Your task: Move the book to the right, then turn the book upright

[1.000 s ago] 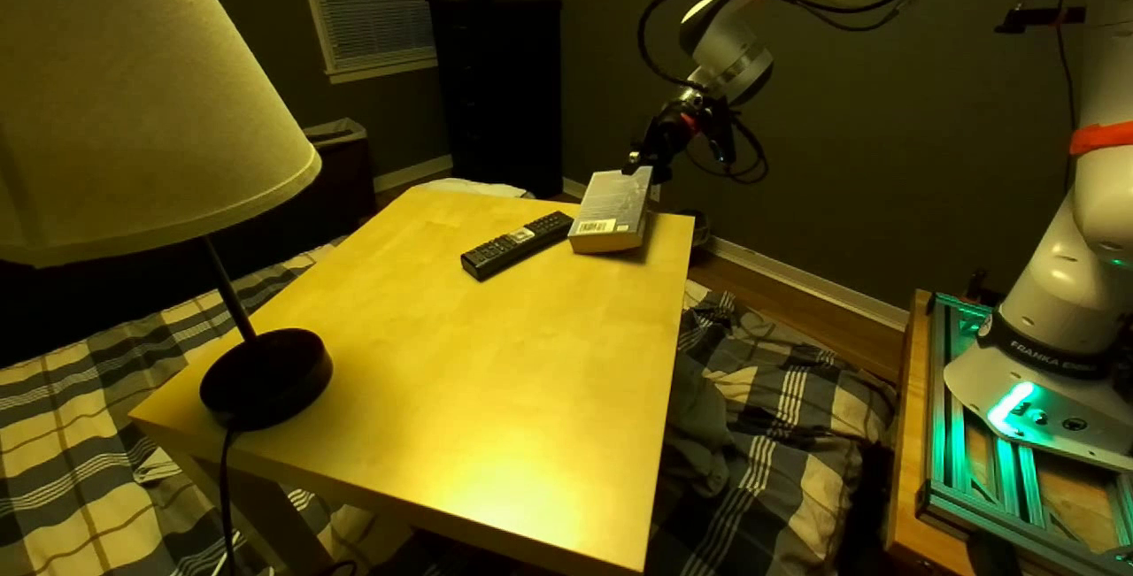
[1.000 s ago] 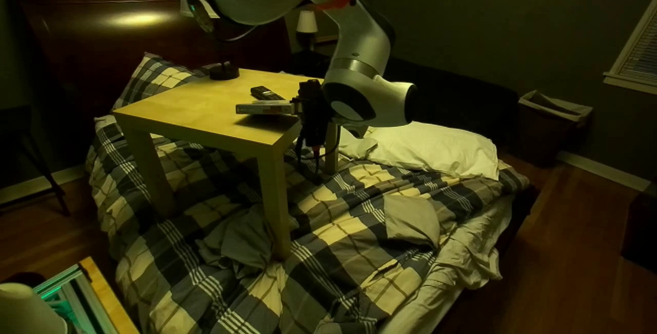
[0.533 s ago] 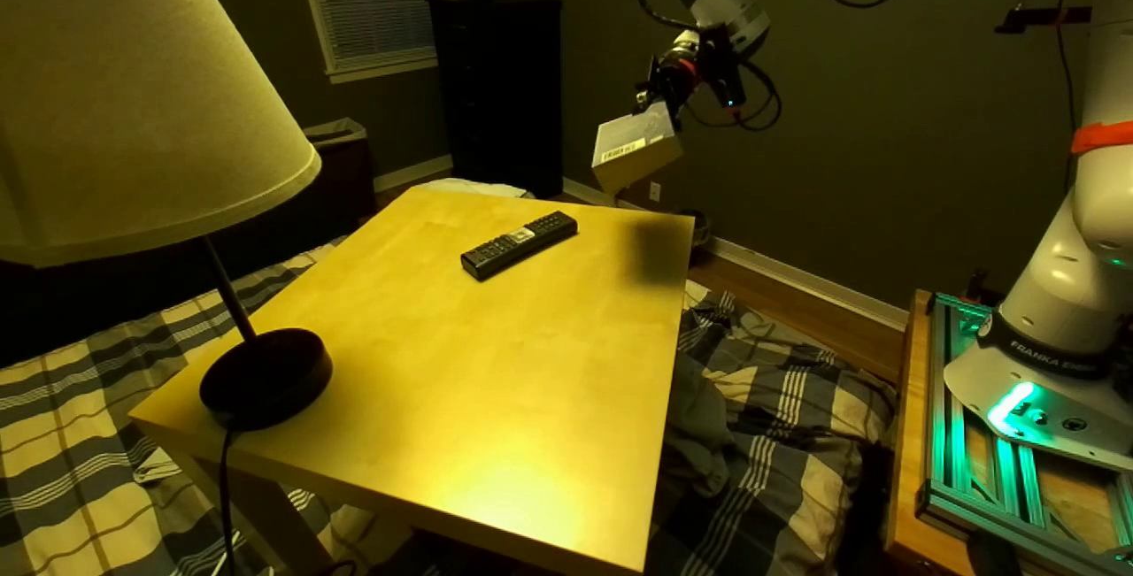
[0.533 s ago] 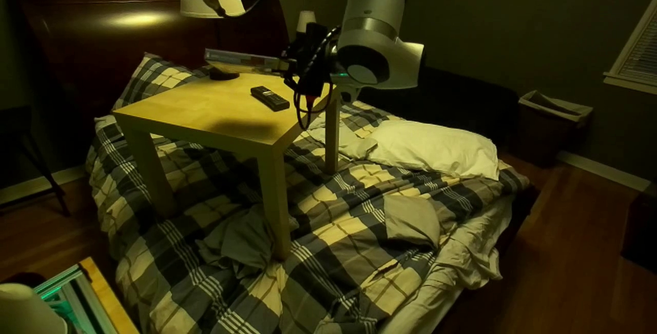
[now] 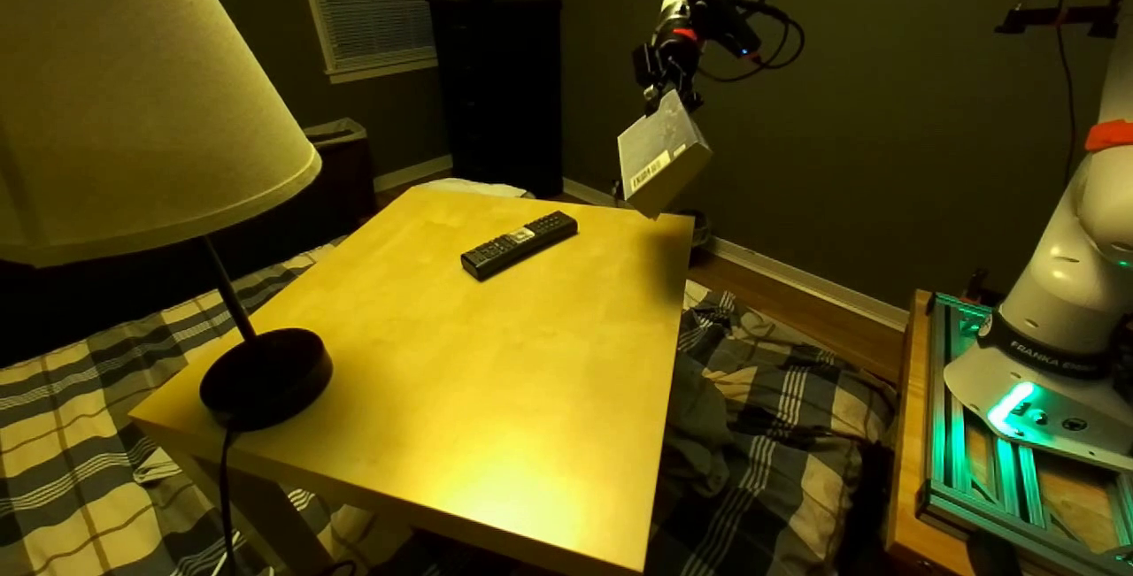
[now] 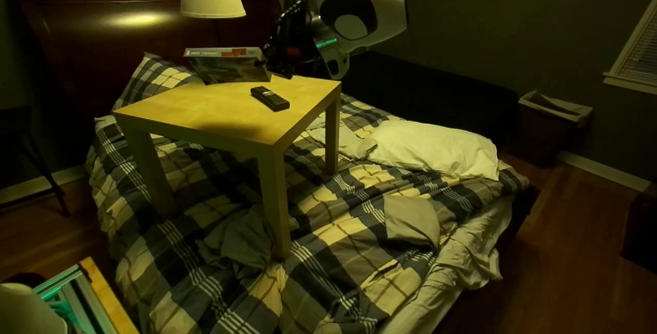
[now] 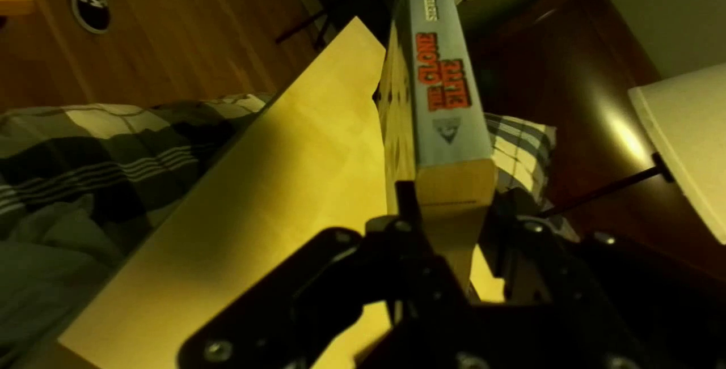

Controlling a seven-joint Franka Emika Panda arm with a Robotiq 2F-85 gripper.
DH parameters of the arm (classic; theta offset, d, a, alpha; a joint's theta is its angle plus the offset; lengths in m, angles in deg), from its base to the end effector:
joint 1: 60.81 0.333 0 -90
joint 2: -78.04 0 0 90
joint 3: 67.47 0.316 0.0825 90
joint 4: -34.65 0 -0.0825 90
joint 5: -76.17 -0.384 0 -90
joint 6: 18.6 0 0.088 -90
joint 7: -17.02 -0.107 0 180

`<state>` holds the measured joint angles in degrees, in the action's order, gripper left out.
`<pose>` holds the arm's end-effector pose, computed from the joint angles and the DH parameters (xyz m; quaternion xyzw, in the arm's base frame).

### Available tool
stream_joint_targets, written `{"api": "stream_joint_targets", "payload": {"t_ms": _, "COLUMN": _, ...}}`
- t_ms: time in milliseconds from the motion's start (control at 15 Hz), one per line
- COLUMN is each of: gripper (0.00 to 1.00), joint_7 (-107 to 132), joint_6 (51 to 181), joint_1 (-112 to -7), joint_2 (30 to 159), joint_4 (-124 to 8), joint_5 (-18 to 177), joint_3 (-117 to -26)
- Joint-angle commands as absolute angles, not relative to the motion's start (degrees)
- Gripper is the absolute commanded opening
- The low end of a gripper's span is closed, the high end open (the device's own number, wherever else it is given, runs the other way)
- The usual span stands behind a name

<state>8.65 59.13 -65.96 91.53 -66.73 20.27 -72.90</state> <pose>0.5748 0.0005 0.4434 -0.8224 0.1912 0.2721 0.4616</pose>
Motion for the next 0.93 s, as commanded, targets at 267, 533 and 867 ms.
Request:
{"api": "stream_joint_targets", "payload": {"t_ms": 267, "gripper": 0.29, "joint_7": 6.7, "joint_6": 59.0, "joint_1": -65.5, "joint_2": 91.3, "joint_4": -66.6, "joint_5": 21.6, "joint_3": -72.7}}
{"api": "stream_joint_targets", "payload": {"t_ms": 533, "gripper": 0.07, "joint_7": 5.8, "joint_6": 60.6, "joint_1": -65.1, "joint_2": 91.0, "joint_4": -67.0, "joint_5": 21.1, "joint_3": -72.6}}
{"api": "stream_joint_targets", "payload": {"t_ms": 867, "gripper": 0.07, "joint_7": -9.3, "joint_6": 61.5, "joint_1": -64.5, "joint_2": 91.7, "joint_4": -65.9, "joint_5": 19.0, "joint_3": -72.7}}
